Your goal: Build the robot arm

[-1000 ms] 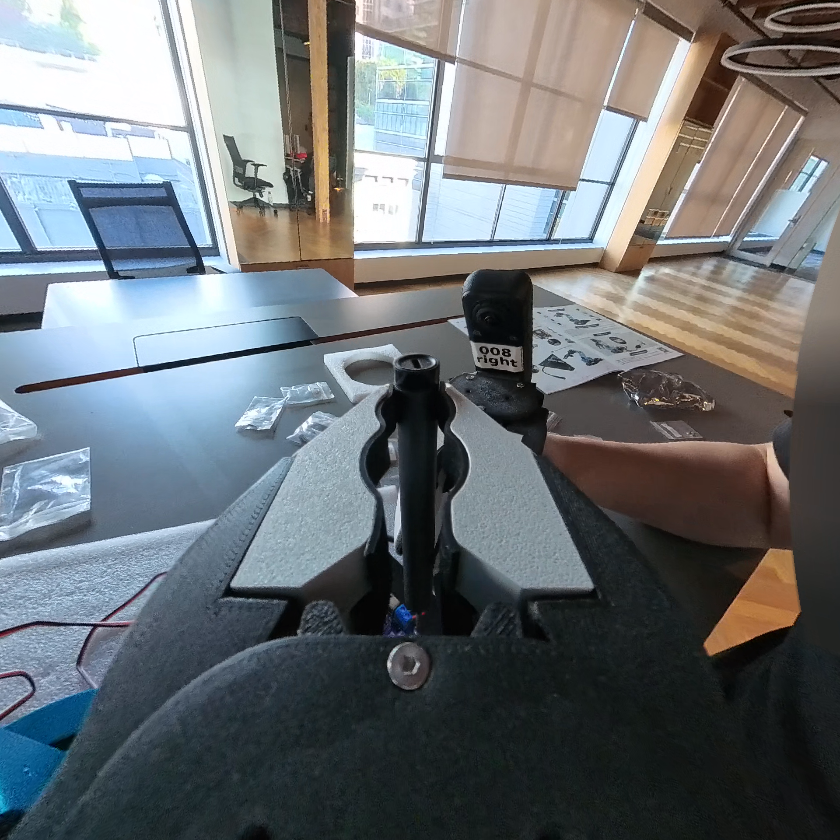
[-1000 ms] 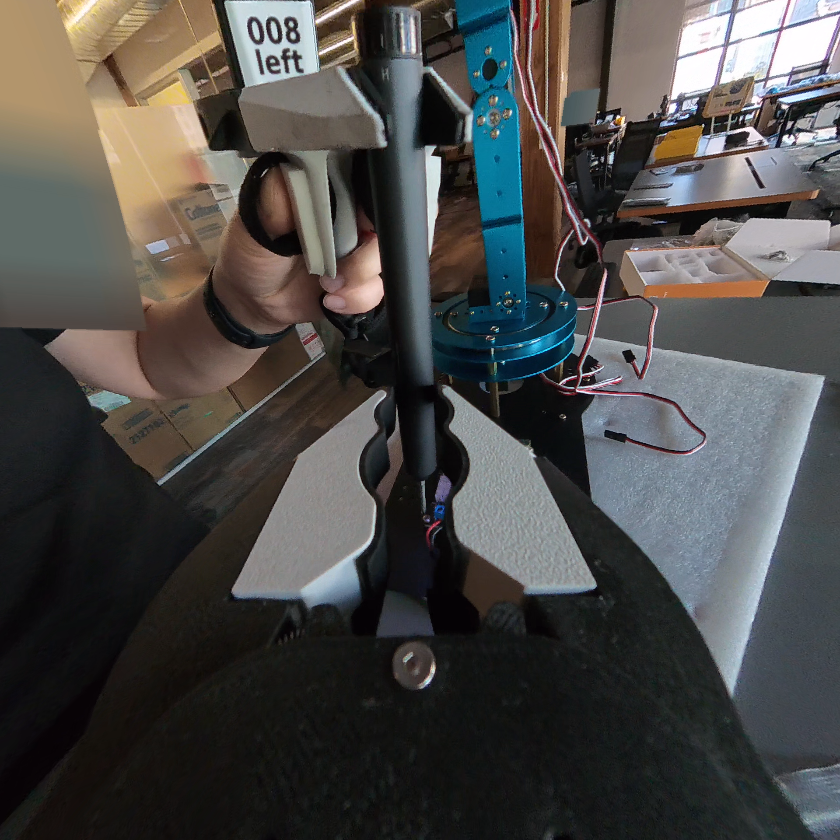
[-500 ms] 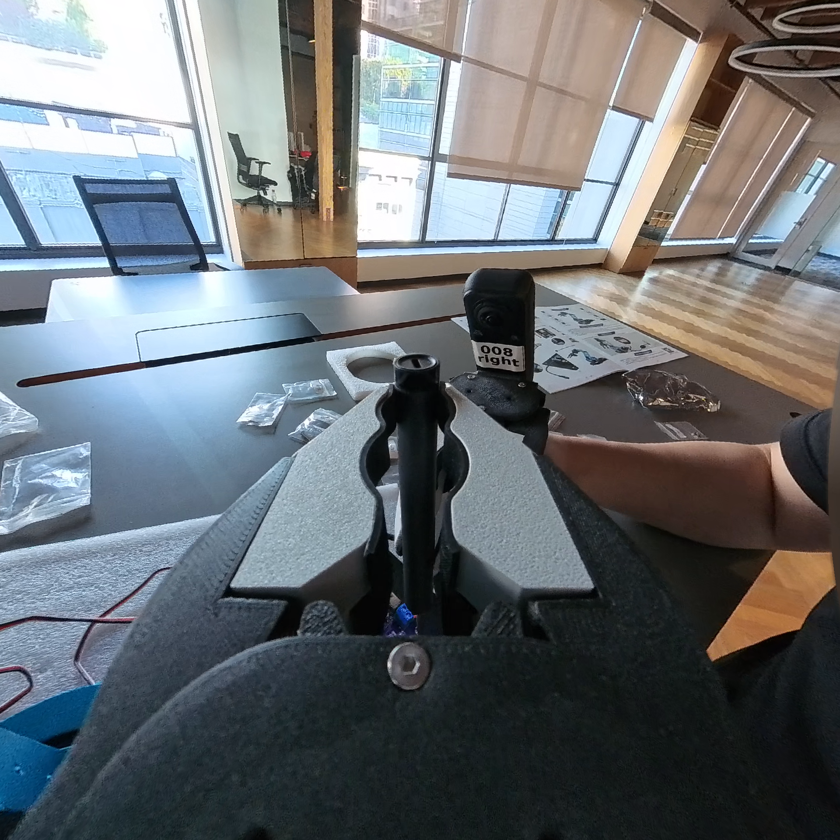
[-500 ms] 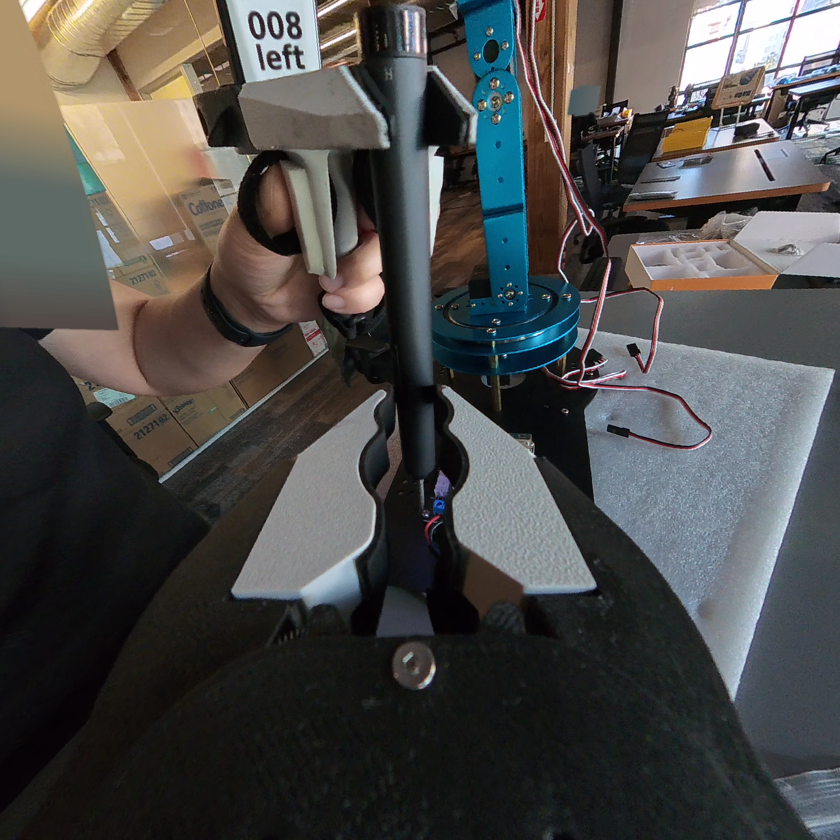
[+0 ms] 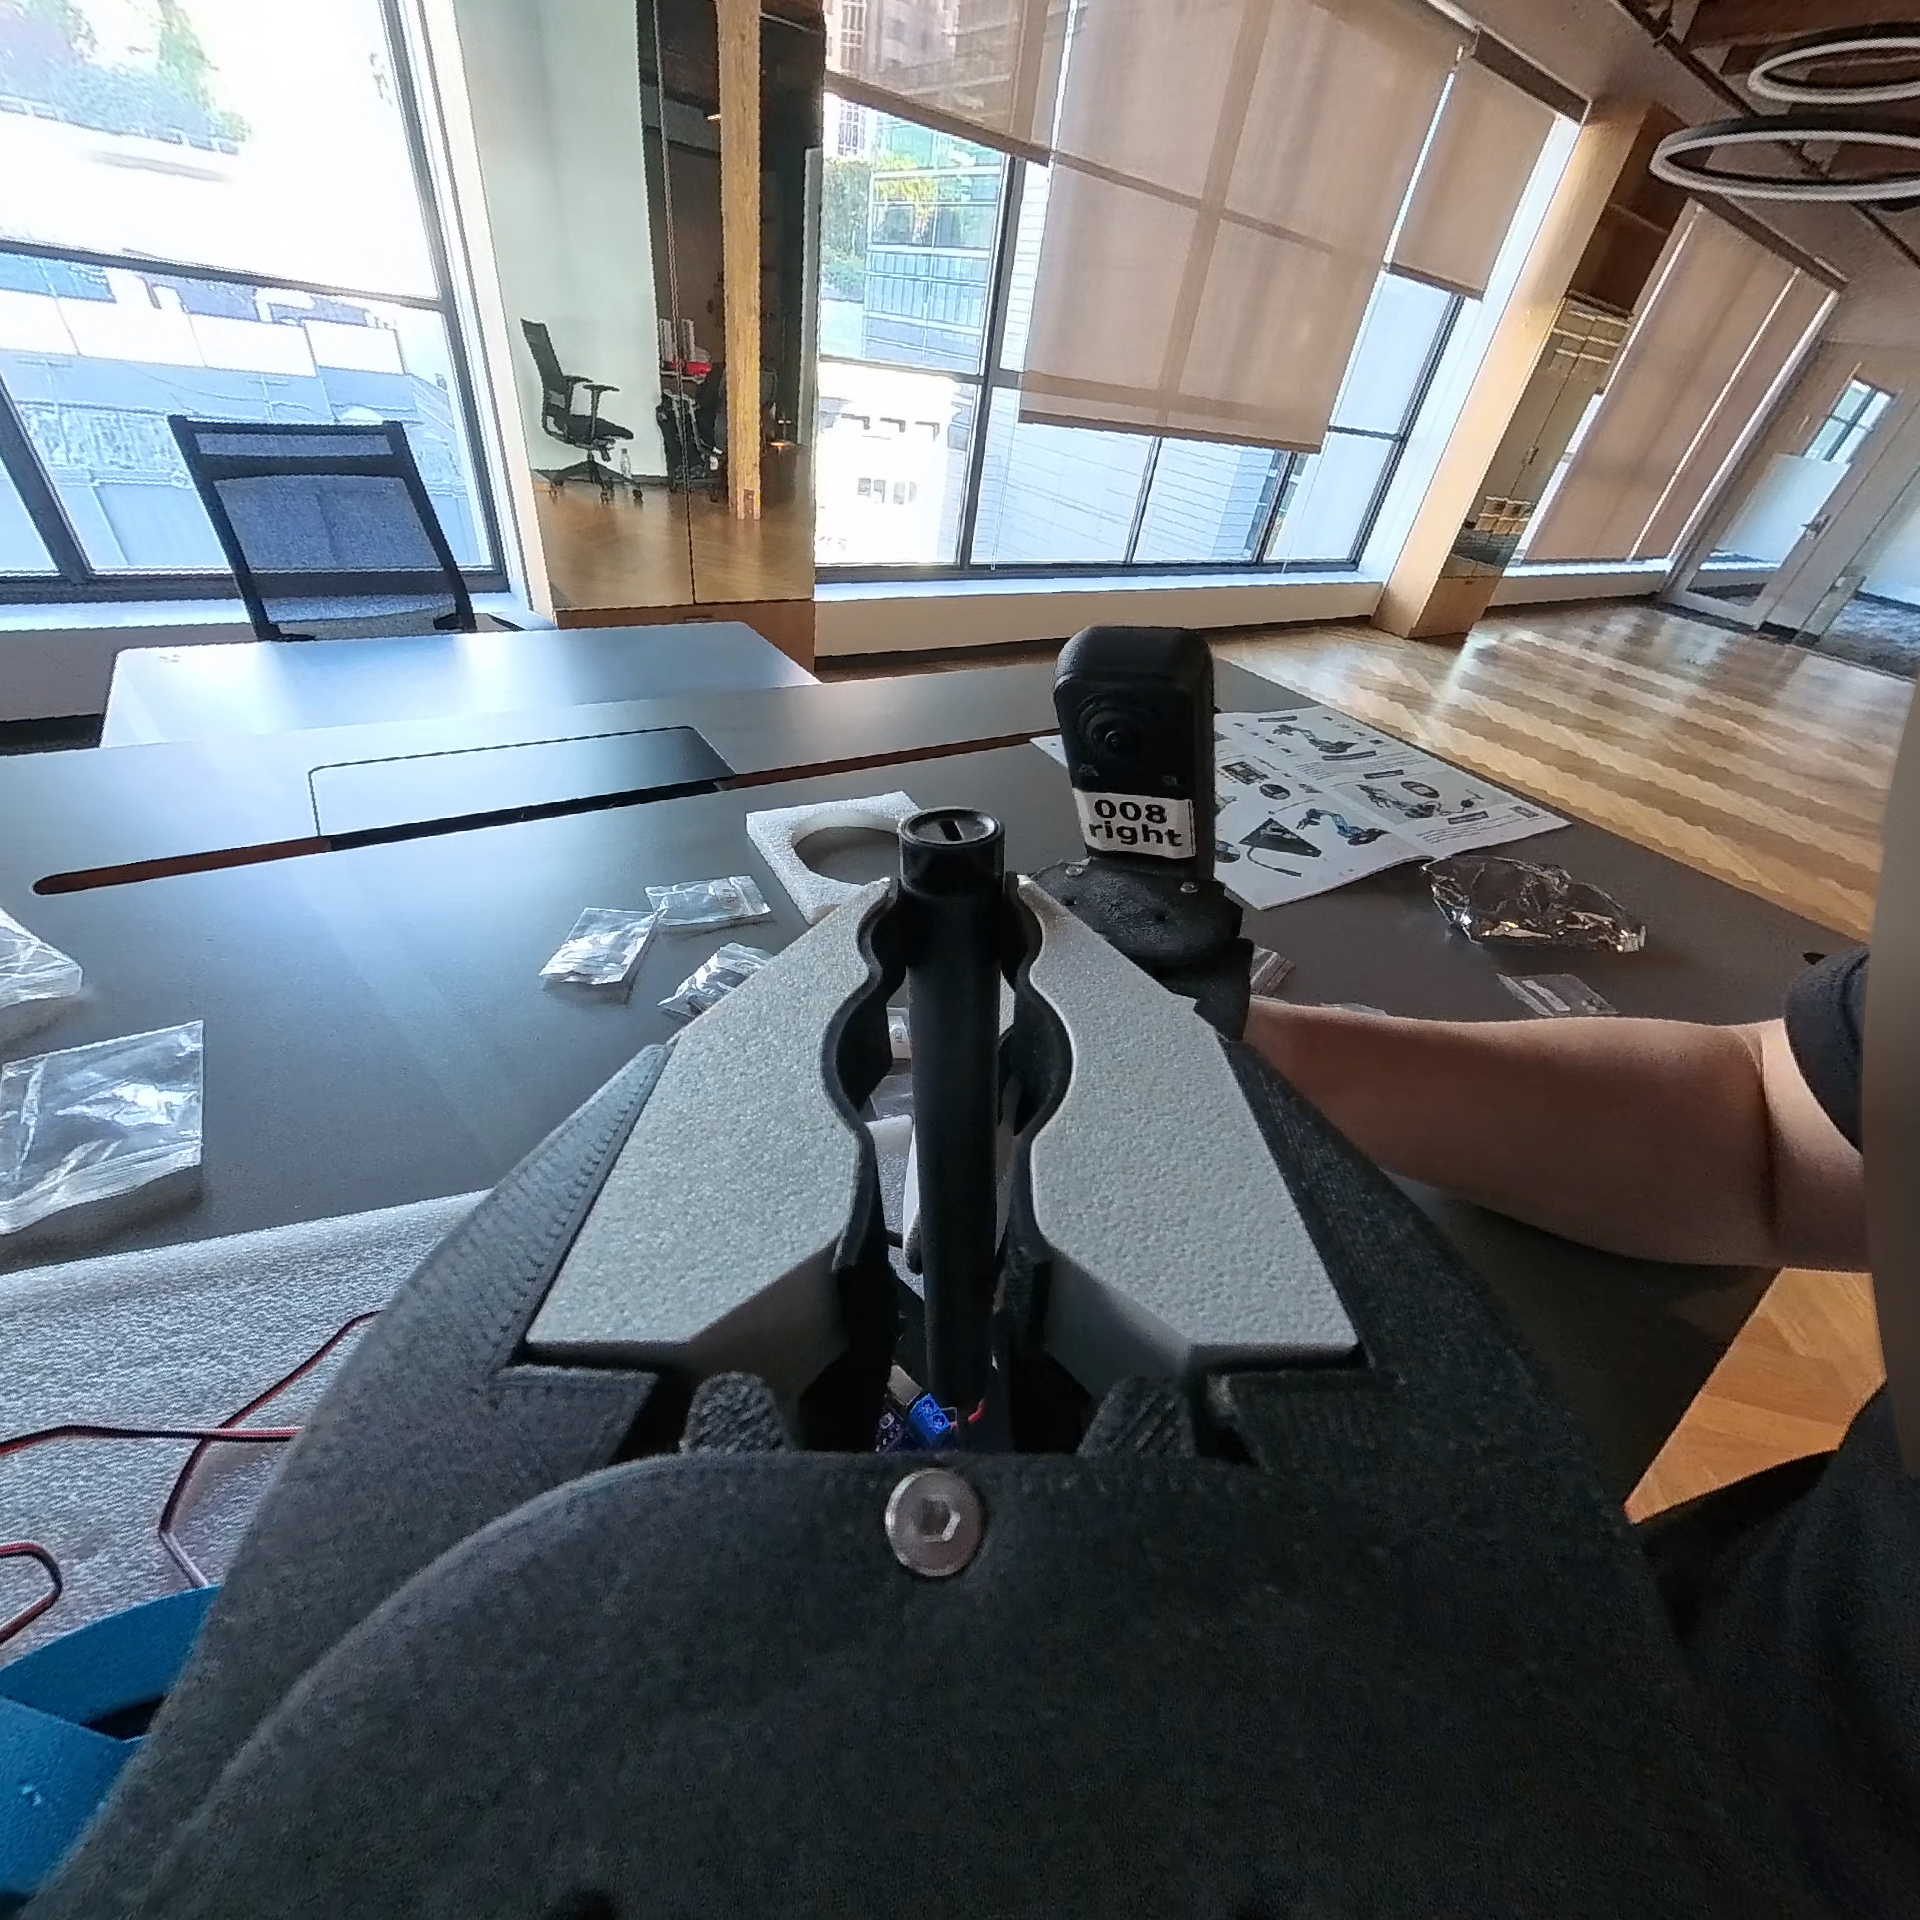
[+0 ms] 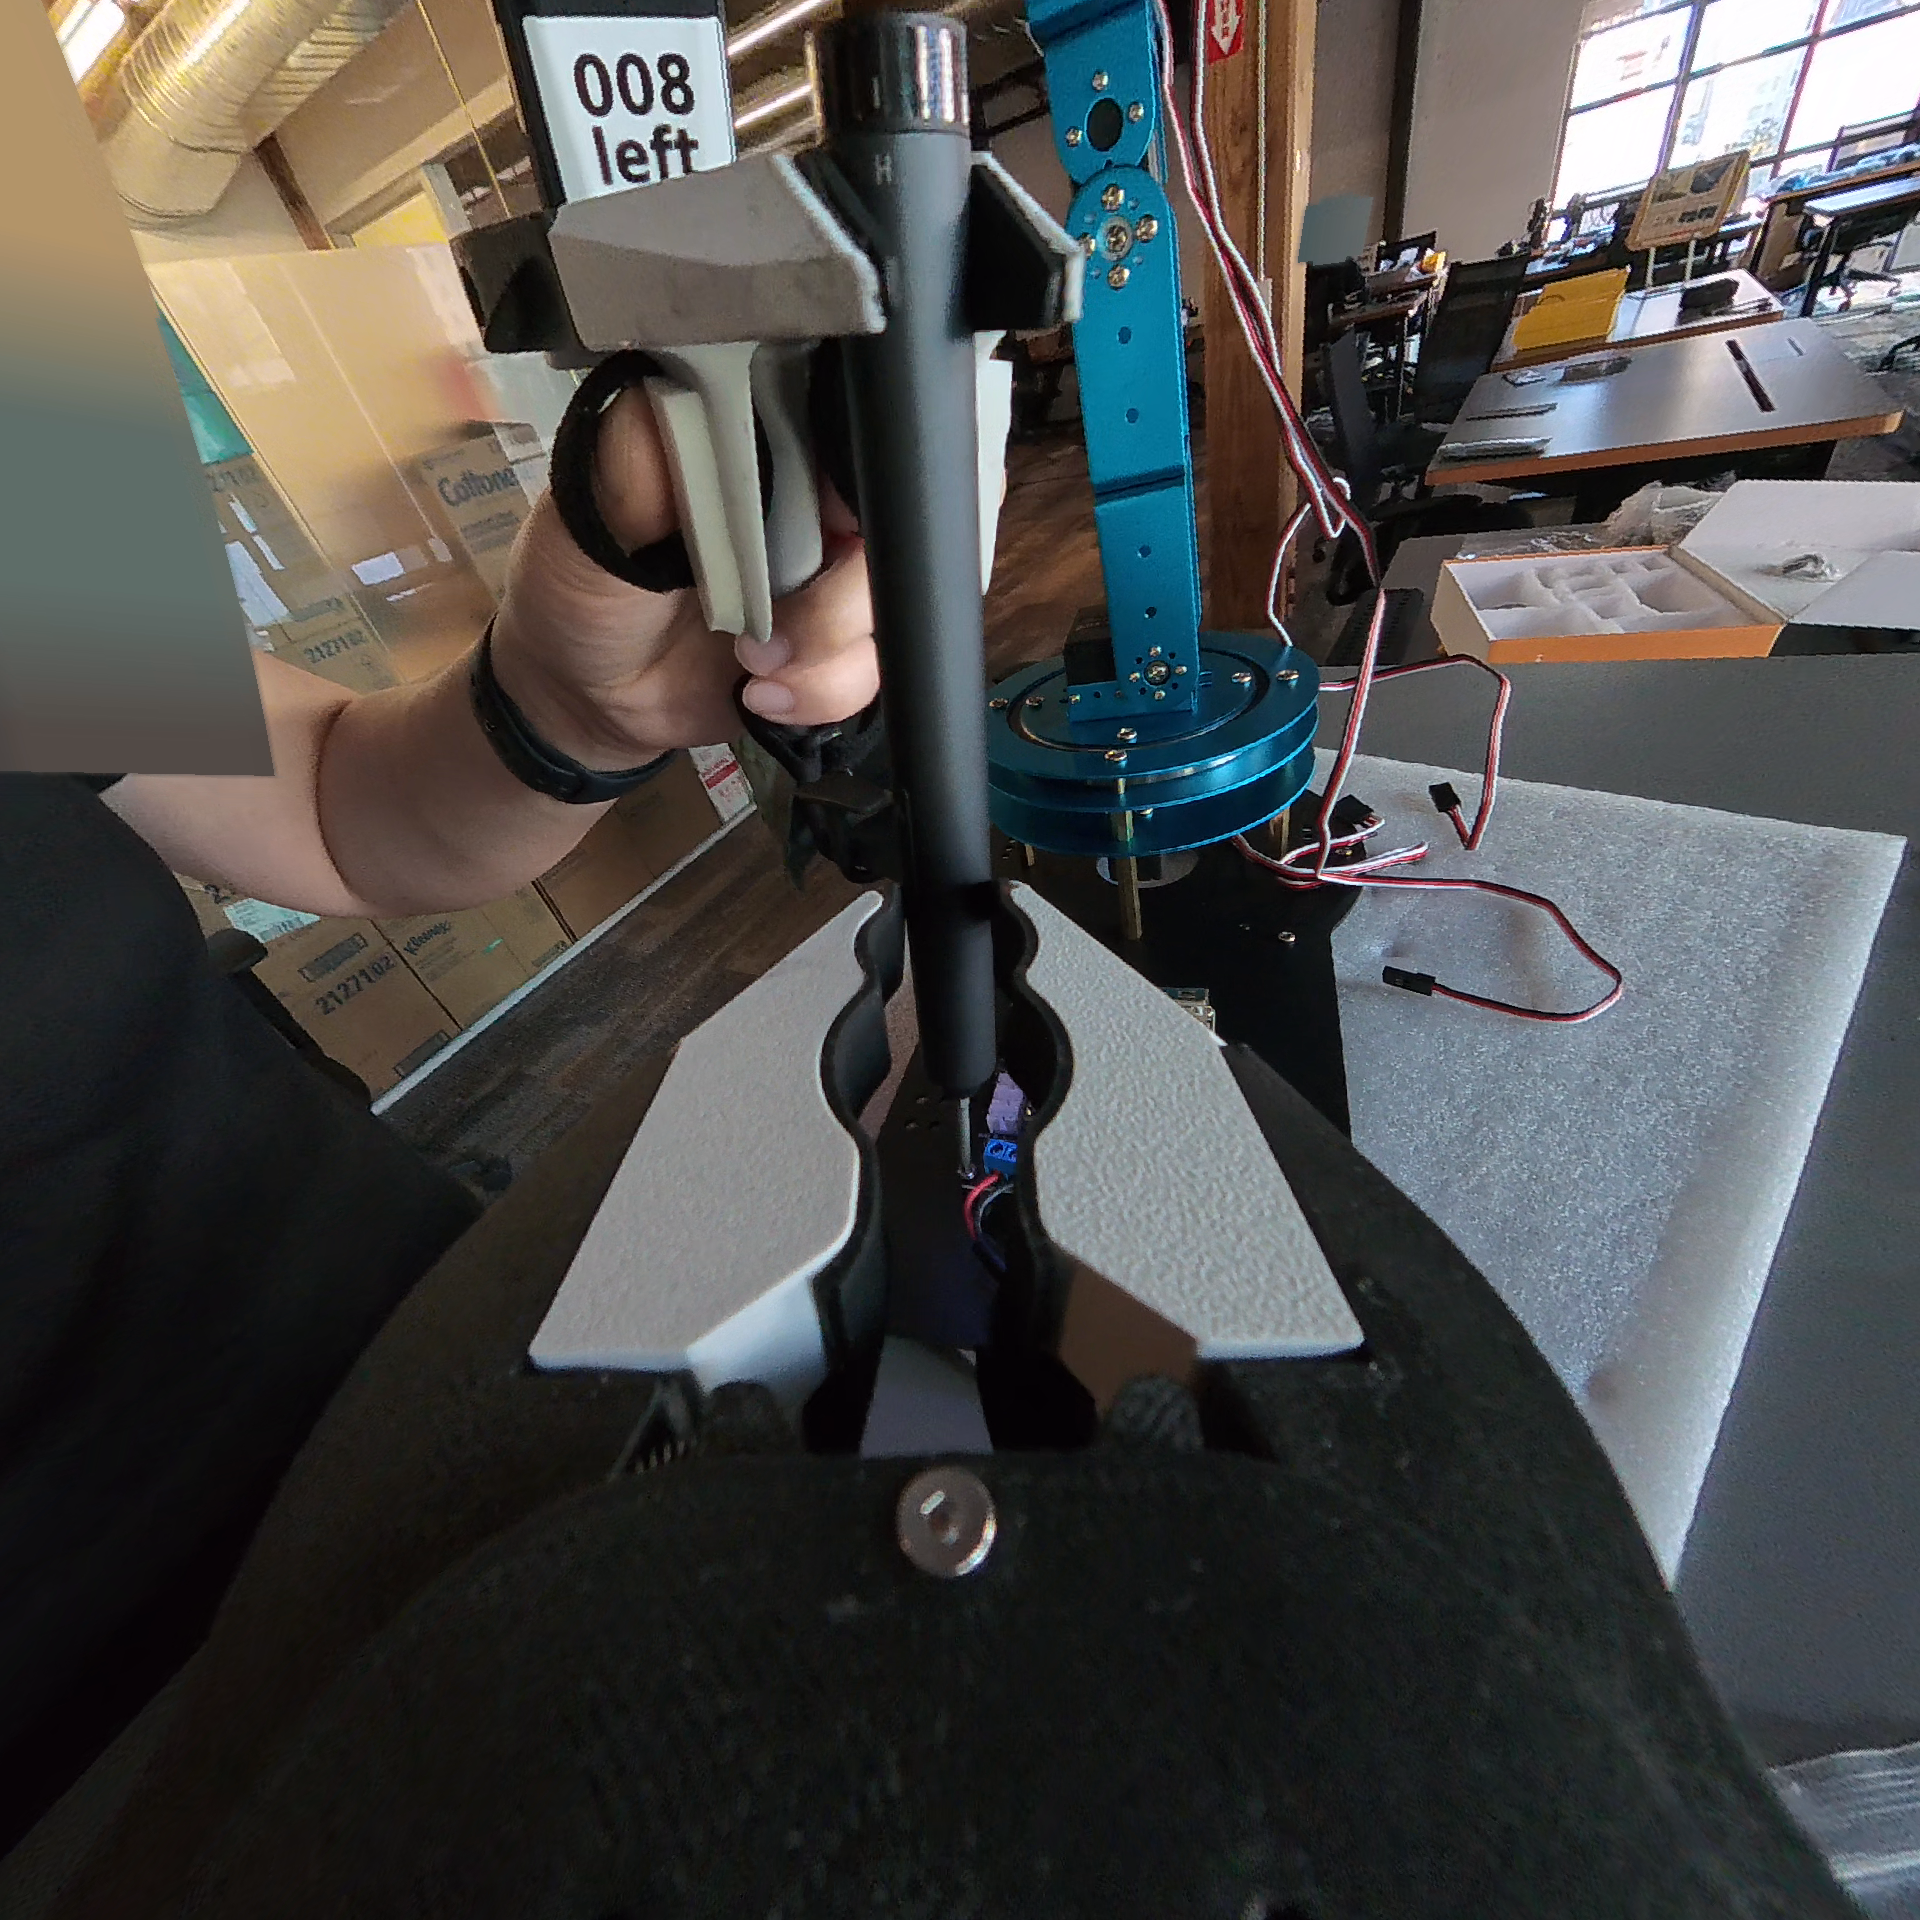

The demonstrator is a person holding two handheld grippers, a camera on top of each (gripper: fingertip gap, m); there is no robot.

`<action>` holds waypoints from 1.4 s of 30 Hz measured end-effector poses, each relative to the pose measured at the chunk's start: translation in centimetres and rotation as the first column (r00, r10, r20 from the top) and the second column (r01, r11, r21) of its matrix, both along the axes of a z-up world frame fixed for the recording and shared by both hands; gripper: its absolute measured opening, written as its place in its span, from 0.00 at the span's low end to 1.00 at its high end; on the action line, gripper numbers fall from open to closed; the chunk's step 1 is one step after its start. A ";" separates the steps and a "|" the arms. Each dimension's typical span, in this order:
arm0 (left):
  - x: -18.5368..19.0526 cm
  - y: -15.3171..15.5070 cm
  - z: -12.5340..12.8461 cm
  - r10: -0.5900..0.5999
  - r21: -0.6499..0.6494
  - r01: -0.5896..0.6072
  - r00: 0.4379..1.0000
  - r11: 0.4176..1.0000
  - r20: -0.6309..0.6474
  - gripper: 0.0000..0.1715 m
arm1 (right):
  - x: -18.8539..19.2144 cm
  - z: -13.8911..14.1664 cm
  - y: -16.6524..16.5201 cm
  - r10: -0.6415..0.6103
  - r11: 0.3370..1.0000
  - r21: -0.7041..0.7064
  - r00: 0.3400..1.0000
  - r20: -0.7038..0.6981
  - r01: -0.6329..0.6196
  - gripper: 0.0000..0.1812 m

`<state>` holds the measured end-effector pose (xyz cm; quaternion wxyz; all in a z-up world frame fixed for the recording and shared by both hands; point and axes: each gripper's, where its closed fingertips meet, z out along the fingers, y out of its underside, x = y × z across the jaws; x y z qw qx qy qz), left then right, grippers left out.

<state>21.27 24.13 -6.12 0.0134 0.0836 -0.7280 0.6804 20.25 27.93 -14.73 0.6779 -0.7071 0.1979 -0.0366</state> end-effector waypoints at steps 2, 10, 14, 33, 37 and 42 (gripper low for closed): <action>-0.1 0.0 0.0 -0.002 0.003 0.002 1.000 1.000 0.001 0.09 | 0.0 0.0 0.0 0.006 1.000 0.017 1.000 -0.015 -0.006 0.09; -0.4 0.0 0.0 -0.019 0.000 0.019 1.000 1.000 0.008 0.09 | -0.2 -0.1 0.1 0.024 0.999 0.023 0.999 -0.024 -0.023 0.09; -0.9 0.2 0.0 -0.027 -0.009 0.027 0.999 1.000 0.037 0.09 | -0.9 -0.6 -0.1 0.091 0.996 0.021 0.995 -0.048 -0.090 0.13; -1.9 0.5 0.2 -0.056 -0.044 0.058 0.997 0.997 0.043 0.10 | -1.0 -0.1 -0.2 0.145 0.986 0.091 0.989 -0.031 -0.142 0.09; -1.8 0.6 0.2 -0.054 -0.045 0.055 0.998 0.997 0.042 0.10 | -0.9 0.0 -0.2 0.153 0.983 0.108 0.987 -0.051 -0.147 0.09; -2.0 0.5 0.2 -0.052 -0.049 0.054 0.998 0.997 0.048 0.10 | -0.9 0.0 -0.2 0.162 0.982 0.107 0.985 -0.055 -0.156 0.08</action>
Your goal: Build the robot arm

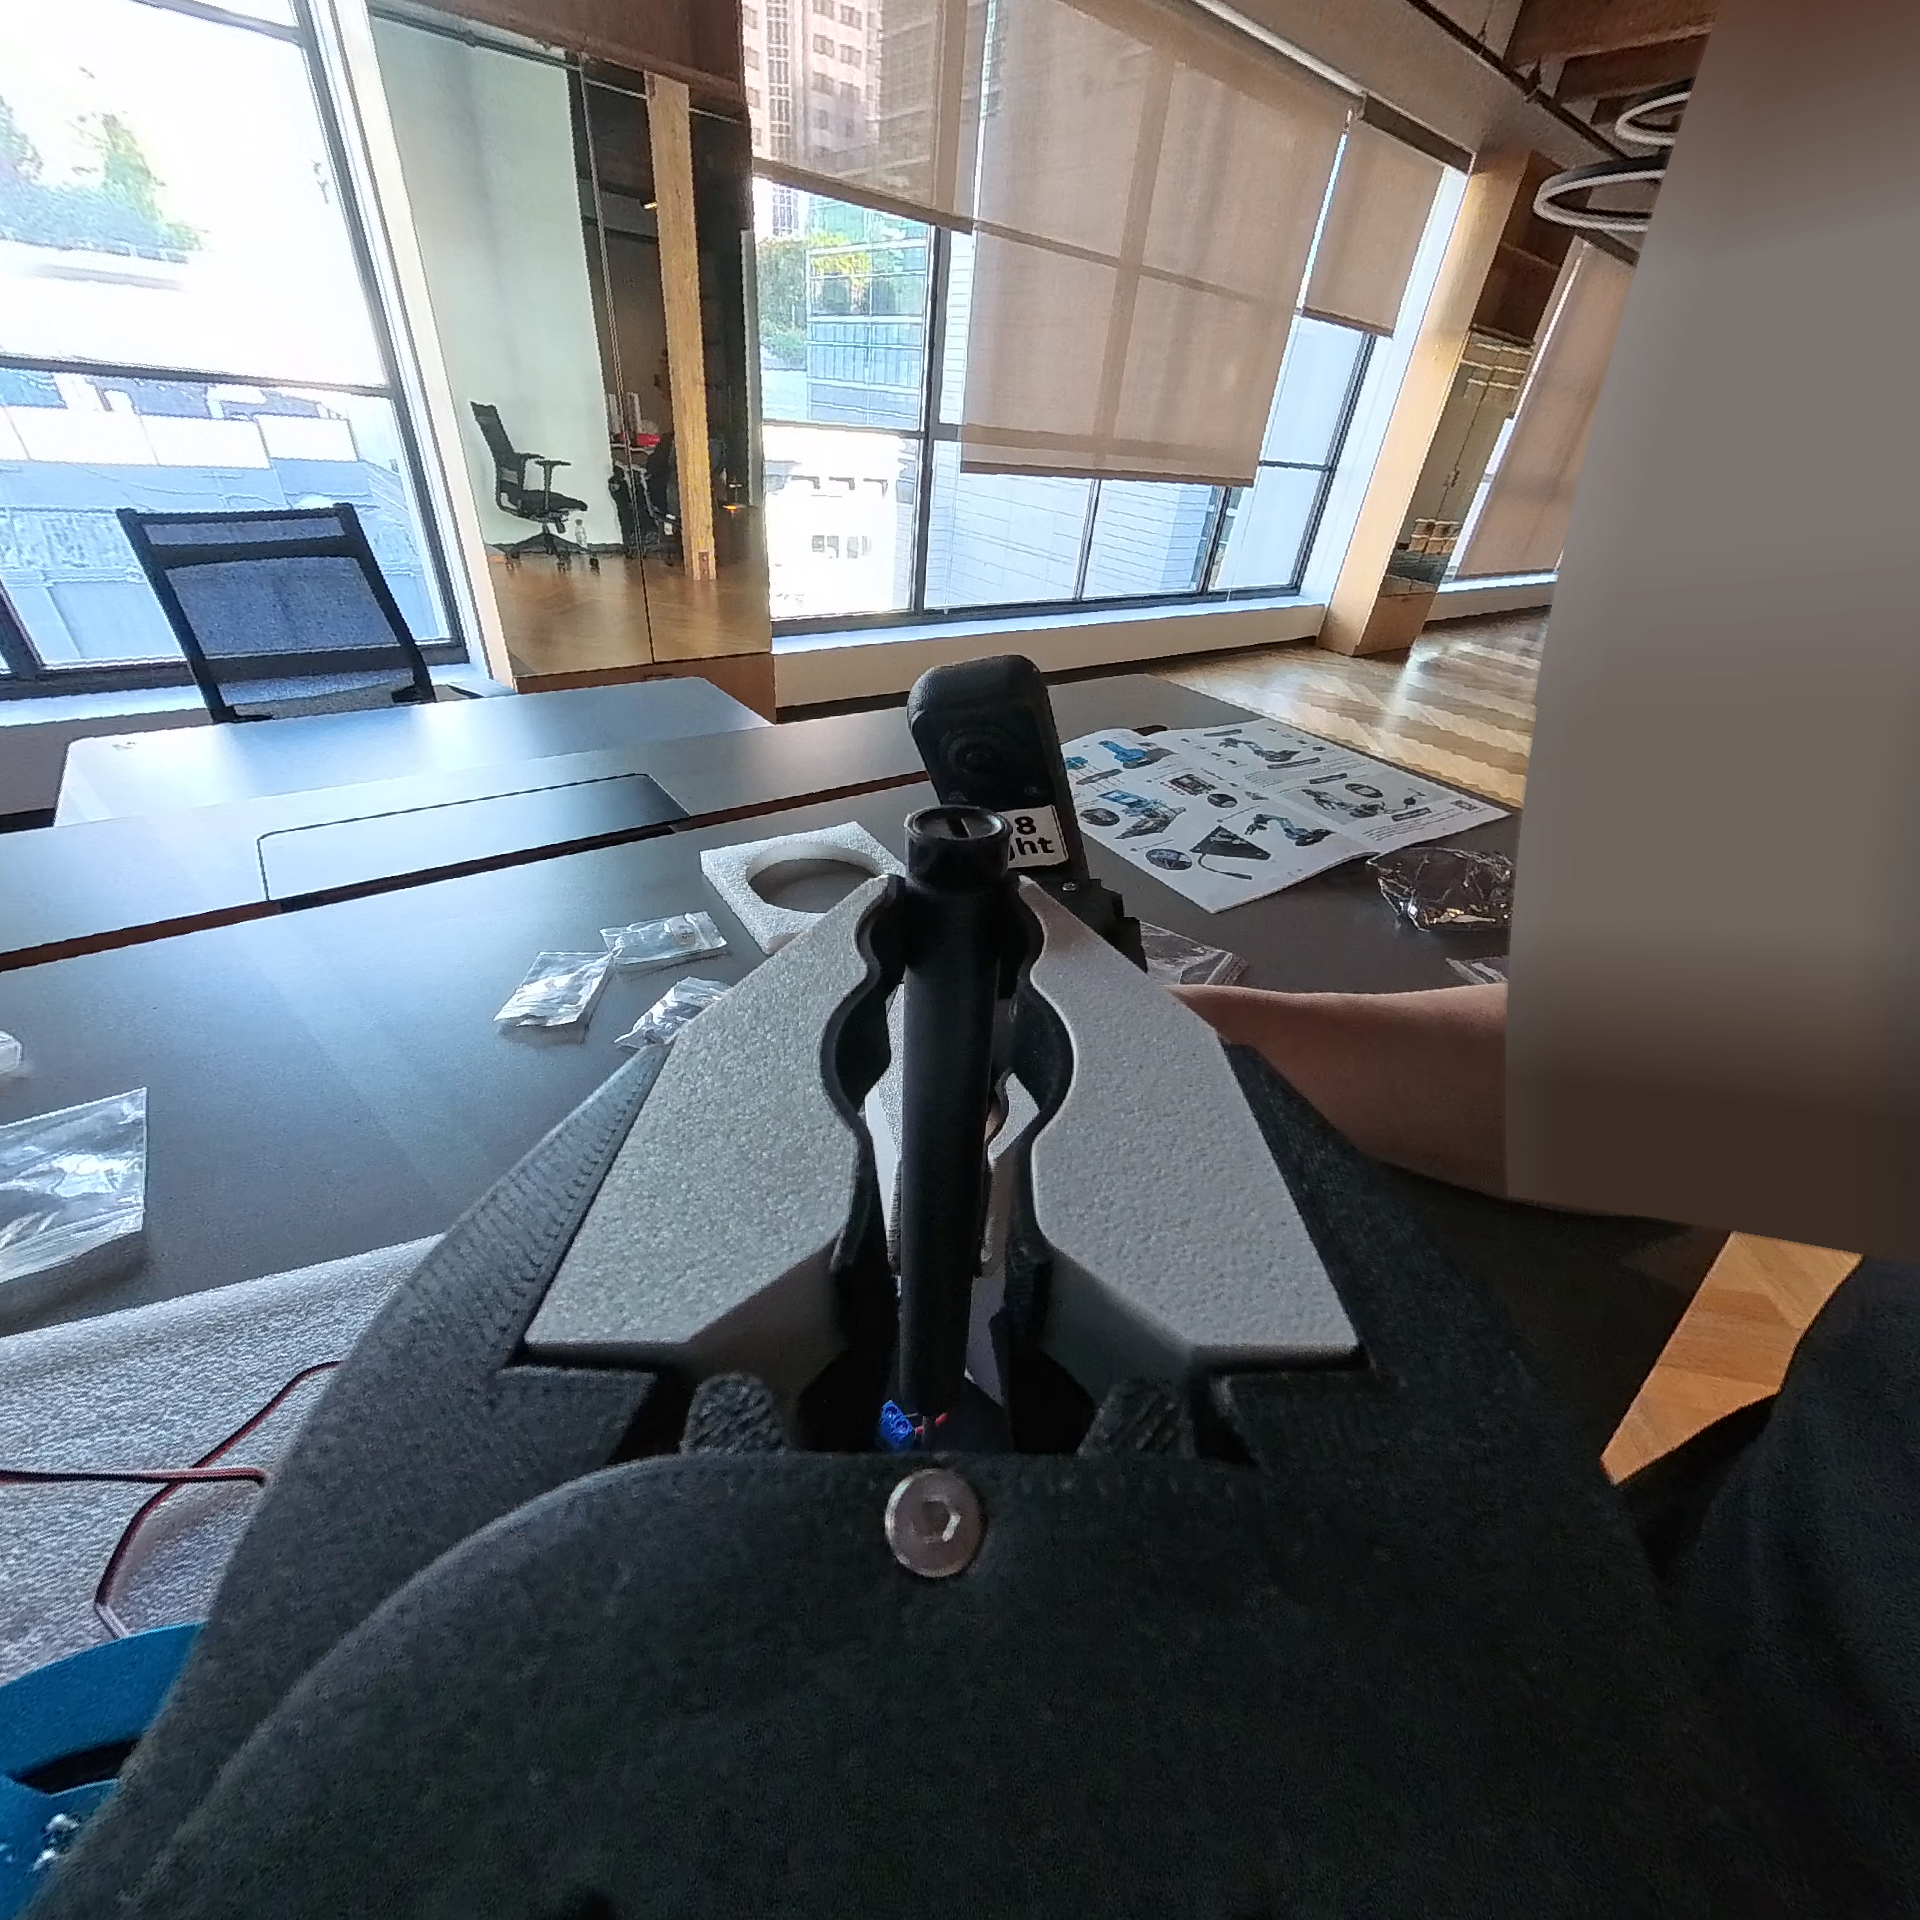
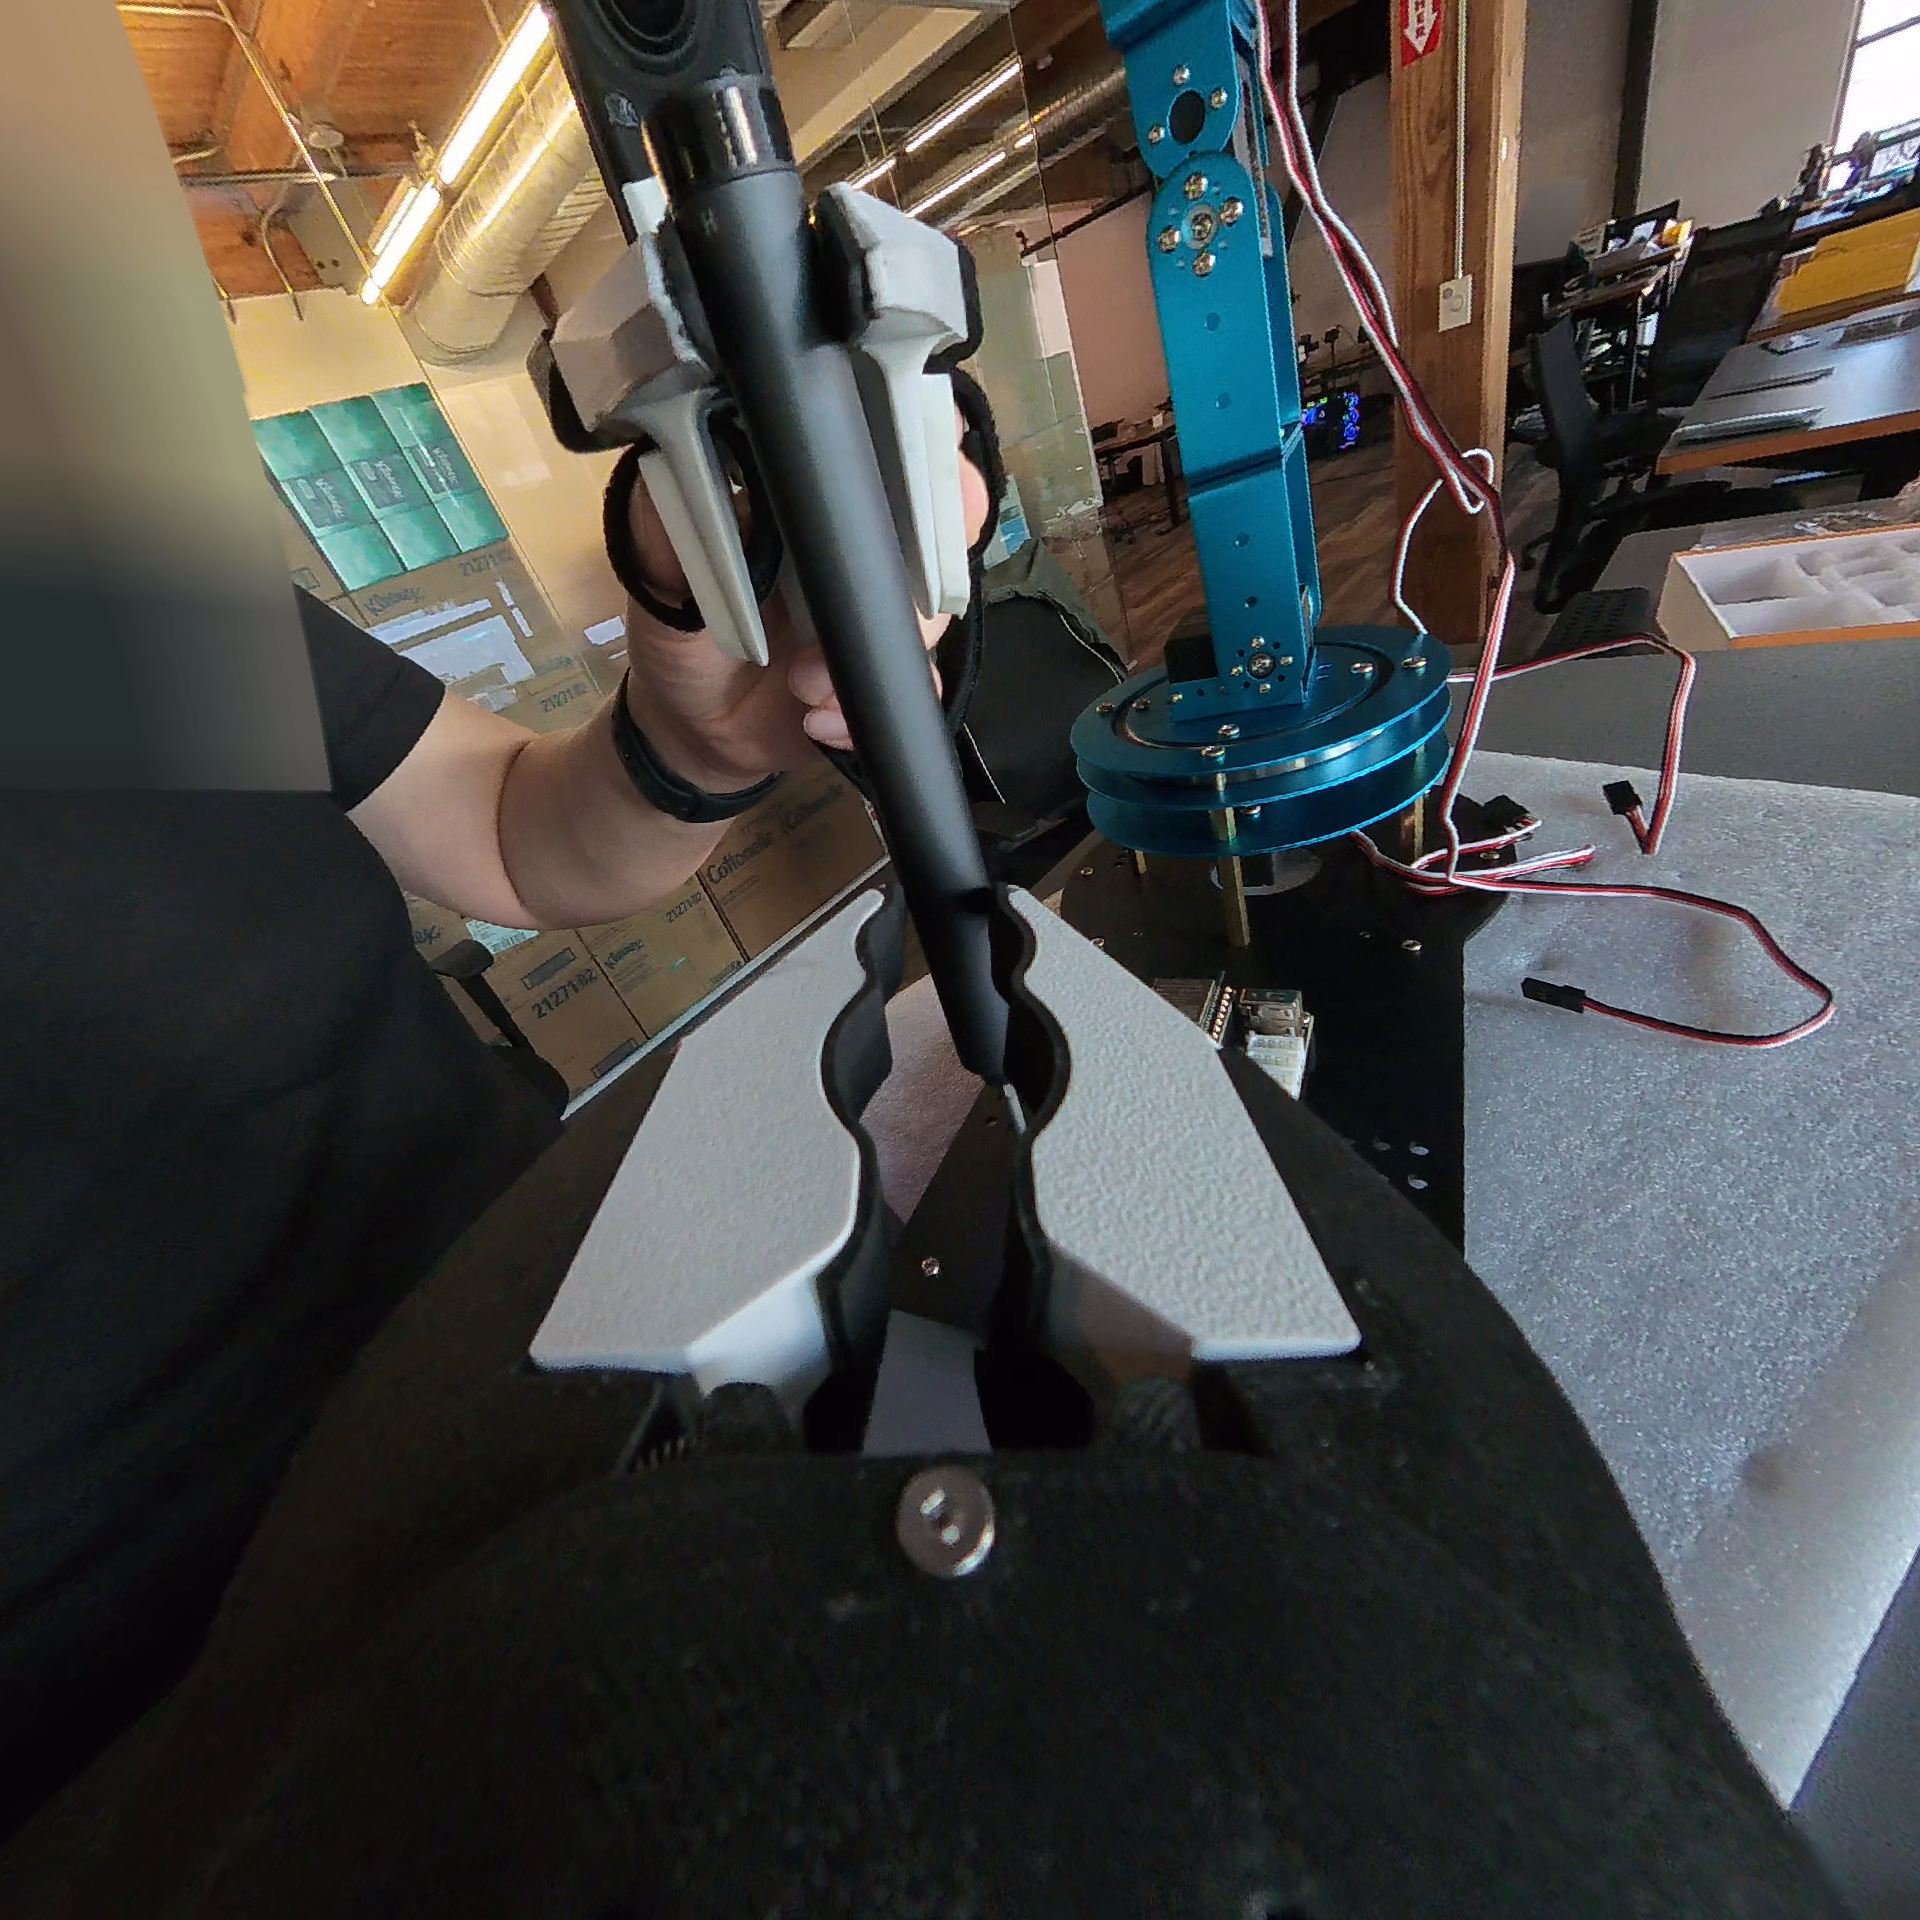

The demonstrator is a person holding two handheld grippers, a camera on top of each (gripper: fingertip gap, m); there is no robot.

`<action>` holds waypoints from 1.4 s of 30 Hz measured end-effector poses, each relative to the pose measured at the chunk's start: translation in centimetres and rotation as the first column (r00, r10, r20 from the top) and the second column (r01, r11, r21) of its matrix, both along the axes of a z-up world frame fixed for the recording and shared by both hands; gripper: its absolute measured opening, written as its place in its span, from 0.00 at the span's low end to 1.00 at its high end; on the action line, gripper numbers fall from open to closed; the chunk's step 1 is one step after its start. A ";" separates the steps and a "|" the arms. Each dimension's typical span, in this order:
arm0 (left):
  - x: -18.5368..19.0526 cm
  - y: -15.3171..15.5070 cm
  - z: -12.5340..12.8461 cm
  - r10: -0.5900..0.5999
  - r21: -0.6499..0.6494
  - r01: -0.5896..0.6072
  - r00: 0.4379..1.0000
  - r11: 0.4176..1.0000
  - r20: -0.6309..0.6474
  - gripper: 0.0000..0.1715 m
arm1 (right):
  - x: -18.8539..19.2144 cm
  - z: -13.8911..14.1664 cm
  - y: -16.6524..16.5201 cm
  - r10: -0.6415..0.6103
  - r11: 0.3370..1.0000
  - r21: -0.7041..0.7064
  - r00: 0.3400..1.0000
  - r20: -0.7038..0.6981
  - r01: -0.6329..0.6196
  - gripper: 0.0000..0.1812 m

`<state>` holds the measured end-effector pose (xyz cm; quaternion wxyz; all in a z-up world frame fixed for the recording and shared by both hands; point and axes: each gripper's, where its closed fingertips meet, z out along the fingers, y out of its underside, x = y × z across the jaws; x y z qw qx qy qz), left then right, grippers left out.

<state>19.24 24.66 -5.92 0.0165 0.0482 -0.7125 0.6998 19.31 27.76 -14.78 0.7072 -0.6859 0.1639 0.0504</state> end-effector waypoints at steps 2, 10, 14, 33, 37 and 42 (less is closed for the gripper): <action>-0.1 -0.1 0.0 0.001 -0.002 -0.001 1.000 1.000 -0.002 0.10 | 0.0 0.0 0.0 0.001 1.000 -0.003 1.000 0.003 -0.001 0.09; -0.2 0.1 0.0 0.004 -0.007 -0.004 1.000 1.000 -0.002 0.10 | -0.1 0.0 0.0 -0.001 1.000 -0.014 1.000 0.015 0.001 0.08; -0.1 0.1 0.0 0.009 -0.009 -0.009 1.000 1.000 -0.002 0.10 | -0.1 0.0 0.0 -0.003 1.000 -0.021 1.000 0.025 0.004 0.08; 0.2 0.3 0.0 0.015 -0.018 -0.015 1.000 1.000 -0.011 0.10 | 0.0 0.1 0.2 0.014 1.000 0.021 1.000 -0.009 -0.014 0.09; 0.2 0.3 -0.1 0.017 -0.020 -0.017 1.000 1.000 -0.013 0.10 | 0.0 0.1 0.2 0.016 1.000 0.016 1.000 -0.001 -0.016 0.09; 0.3 0.2 -0.2 0.022 -0.010 -0.022 1.000 1.000 -0.004 0.10 | 0.0 0.0 0.1 0.035 0.999 0.034 0.999 -0.040 -0.034 0.09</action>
